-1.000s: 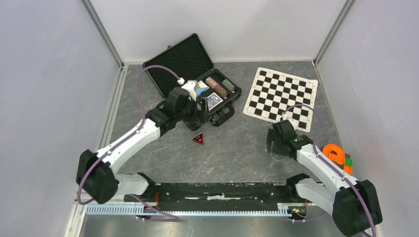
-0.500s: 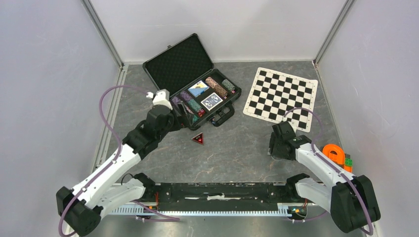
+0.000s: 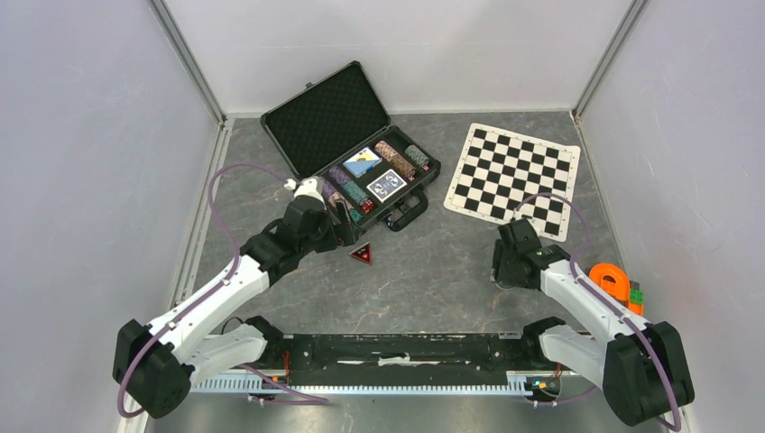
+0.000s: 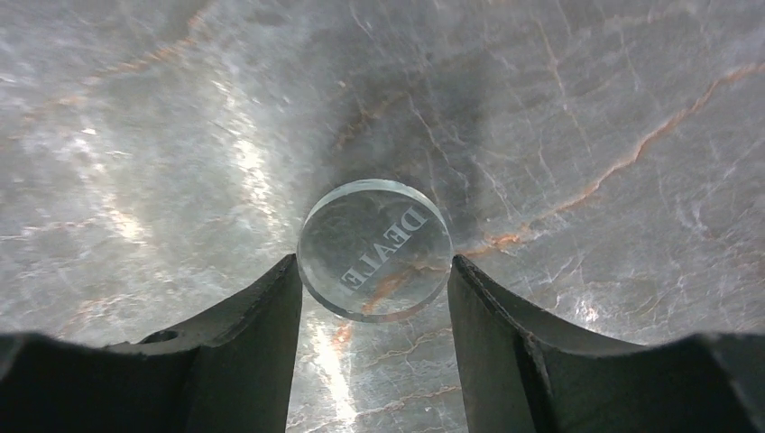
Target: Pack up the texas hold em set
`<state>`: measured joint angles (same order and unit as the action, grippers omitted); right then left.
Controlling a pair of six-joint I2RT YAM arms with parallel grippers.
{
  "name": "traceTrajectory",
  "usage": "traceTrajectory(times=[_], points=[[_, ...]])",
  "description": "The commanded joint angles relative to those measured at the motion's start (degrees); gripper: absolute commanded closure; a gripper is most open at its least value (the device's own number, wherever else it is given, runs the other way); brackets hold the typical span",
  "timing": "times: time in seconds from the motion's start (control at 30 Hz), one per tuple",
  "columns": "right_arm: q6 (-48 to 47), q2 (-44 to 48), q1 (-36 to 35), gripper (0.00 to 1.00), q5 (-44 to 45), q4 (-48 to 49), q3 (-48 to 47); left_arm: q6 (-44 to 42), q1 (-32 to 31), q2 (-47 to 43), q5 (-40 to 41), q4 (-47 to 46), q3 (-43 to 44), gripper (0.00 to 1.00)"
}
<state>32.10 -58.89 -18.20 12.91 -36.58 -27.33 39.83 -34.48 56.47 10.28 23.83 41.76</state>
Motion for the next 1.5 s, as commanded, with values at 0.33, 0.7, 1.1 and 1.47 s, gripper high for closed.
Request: traceTrajectory(times=[0.33, 0.7, 1.1, 1.47], points=[[-6.2, -11.3, -10.3, 0.69, -7.9, 11.3, -18.3, -2.7, 0.1, 0.8, -5.4, -1.8, 1.3, 0.0], [-8.9, -33.7, -14.7, 0.7, -9.8, 21.6, -43.5, -1.8, 0.1, 0.1, -3.4, -1.5, -3.1, 0.0], [-10.1, -58.4, -15.9, 0.68, -14.9, 25.2, -72.3, 2.1, 0.1, -3.2, 2.8, -1.5, -7.7, 0.0], [-8.0, -69.3, -16.7, 0.66, -17.6, 28.3, -81.5, 2.0, 0.1, -2.4, 1.6, -0.7, -7.4, 0.0]])
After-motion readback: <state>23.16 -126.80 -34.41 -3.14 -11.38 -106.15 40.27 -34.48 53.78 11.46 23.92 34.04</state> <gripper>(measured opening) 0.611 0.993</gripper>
